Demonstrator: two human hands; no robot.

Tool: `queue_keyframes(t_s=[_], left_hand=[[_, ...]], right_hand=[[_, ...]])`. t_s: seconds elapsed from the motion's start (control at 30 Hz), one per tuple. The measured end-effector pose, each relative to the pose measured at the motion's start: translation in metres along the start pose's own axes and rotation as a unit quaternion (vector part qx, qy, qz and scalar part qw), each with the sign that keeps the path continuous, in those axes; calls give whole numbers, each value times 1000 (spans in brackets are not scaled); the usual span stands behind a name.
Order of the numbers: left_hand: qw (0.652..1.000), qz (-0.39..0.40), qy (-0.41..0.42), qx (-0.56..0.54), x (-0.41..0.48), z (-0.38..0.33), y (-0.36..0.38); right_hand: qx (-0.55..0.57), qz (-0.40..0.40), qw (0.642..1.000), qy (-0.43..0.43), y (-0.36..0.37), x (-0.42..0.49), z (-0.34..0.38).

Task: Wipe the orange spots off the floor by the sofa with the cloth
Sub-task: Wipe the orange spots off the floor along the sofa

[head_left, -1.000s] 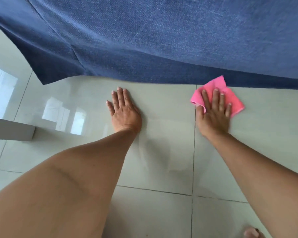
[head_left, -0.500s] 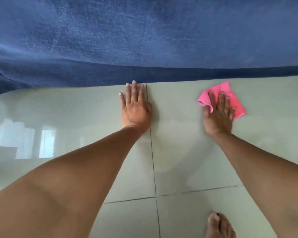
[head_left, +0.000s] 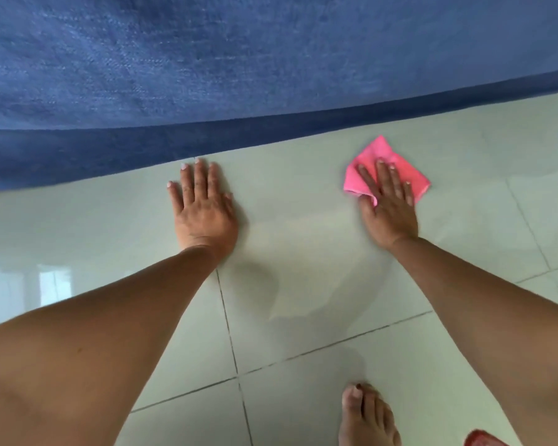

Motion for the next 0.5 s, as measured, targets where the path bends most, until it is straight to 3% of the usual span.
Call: queue_keyframes(t_s=[0.07,0.13,0.2,0.27,0.37,0.43,0.5], left_hand=[[1000,4,-8,12,1,-1,-1],[1000,13,-22,13,4,-5,-4],[999,11,-38,-5,9,-12,-7],[999,-4,-25,-19,16,-29,-10],[998,-1,54,-14,32,-72,-8],[995,19,93,-5,40,-95,-1],[993,37,109,8,44,-108,10]], right_hand=[[38,3,992,119,-1,20,-5],[43,5,992,120,0,25,31],[14,-4,1000,-1,4,11,90],[-15,0,986,-165,11,-27,131],[-54,20,944,-325,19,-63,108],[-66,9,953,-297,12,-47,51],[-30,-9,989,-146,-3,-10,-25]])
Point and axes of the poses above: each hand's wrist, its own x-axis towards the middle knuckle, its own y-axis out of the palm, z = x × y, the point moved 10 cm from there along x, towards the middle knuckle, and after that the axes turned 7 degrees about y, right-handed, at the moved point
